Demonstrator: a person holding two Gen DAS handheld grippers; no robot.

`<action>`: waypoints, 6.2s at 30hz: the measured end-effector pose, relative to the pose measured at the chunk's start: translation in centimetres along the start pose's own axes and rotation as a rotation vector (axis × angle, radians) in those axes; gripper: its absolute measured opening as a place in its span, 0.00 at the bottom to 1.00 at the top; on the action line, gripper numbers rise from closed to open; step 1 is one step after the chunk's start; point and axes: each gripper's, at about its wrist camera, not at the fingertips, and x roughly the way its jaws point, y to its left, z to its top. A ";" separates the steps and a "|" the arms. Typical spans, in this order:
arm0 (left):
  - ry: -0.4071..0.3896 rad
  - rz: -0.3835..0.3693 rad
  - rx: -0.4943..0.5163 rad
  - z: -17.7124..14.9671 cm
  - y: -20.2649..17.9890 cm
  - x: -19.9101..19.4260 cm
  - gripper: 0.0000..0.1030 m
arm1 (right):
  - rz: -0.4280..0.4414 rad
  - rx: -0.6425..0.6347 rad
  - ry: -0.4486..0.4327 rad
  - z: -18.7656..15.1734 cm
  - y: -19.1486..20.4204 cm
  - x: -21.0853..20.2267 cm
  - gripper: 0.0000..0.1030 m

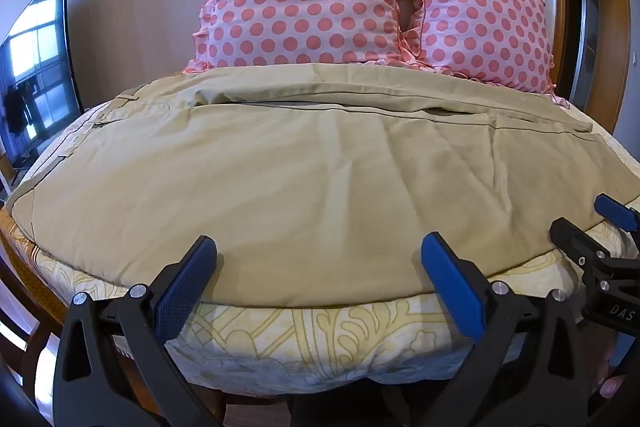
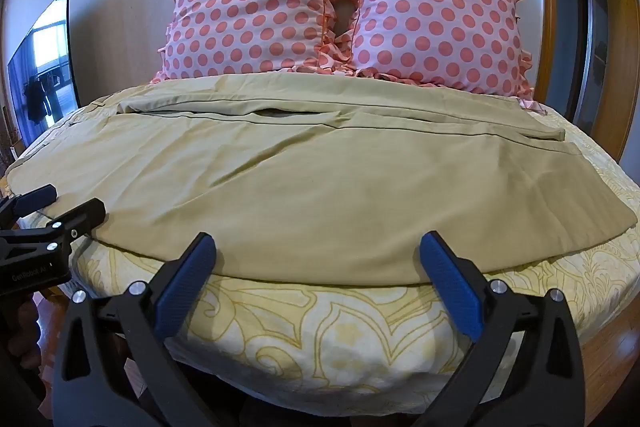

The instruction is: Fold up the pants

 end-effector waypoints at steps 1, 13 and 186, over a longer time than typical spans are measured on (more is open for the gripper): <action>0.000 0.000 0.000 0.0 0.0 0.0 0.99 | 0.000 0.000 0.000 0.0 0.0 0.0 0.98; -0.001 0.000 0.001 0.0 0.0 0.0 0.99 | 0.000 0.000 -0.002 0.0 -0.1 0.1 0.98; 0.022 -0.121 -0.535 15.7 17.2 4.1 0.08 | 0.036 0.860 -0.314 1.5 -30.7 -3.1 0.01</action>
